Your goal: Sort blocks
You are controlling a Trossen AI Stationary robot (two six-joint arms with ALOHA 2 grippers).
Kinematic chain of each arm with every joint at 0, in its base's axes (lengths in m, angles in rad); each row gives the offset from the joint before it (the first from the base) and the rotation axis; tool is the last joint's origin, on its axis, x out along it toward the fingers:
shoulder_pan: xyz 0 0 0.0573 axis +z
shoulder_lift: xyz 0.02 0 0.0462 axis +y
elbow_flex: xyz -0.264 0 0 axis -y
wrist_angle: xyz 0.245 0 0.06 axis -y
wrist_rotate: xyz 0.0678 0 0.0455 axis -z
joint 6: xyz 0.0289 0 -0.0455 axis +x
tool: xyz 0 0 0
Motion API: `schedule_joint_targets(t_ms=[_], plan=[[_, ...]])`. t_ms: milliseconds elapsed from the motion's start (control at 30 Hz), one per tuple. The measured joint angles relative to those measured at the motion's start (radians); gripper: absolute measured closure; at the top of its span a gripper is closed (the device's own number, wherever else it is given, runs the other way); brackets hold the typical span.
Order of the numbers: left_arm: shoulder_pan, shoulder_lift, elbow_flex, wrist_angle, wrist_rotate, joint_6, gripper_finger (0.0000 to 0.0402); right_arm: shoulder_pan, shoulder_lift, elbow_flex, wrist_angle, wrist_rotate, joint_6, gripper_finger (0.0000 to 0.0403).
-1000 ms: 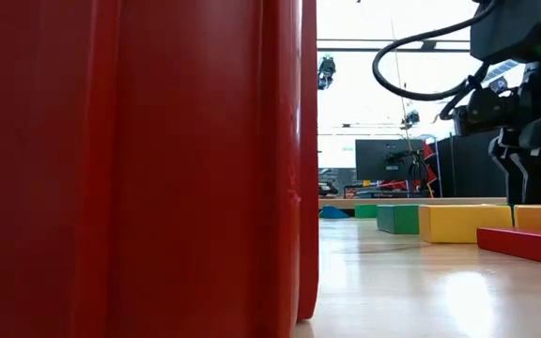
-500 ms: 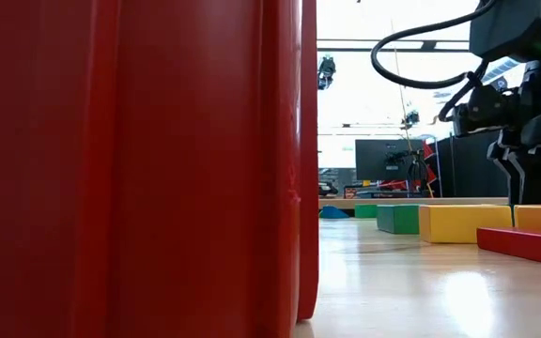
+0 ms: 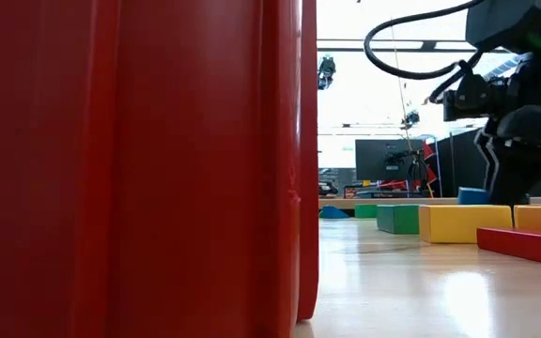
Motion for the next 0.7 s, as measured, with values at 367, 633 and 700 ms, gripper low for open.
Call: schedule_joint_targets(t_ms=[367,633,700], plan=[[0.000,0.000,0.000,0.000,0.000,0.000,0.0328,-0.014,-0.092,0.121,-0.062,0.268,-0.090,0.0292],[0.000,0.000,0.000,0.001,0.000,0.000,0.0325,-0.100,-0.129,0.243,-0.053,0.340,-0.270,0.0292],[0.000,0.001,0.000,0.002,0.000,0.000,0.0324,-0.129,-0.125,0.279,-0.012,0.340,-0.340,0.0292]])
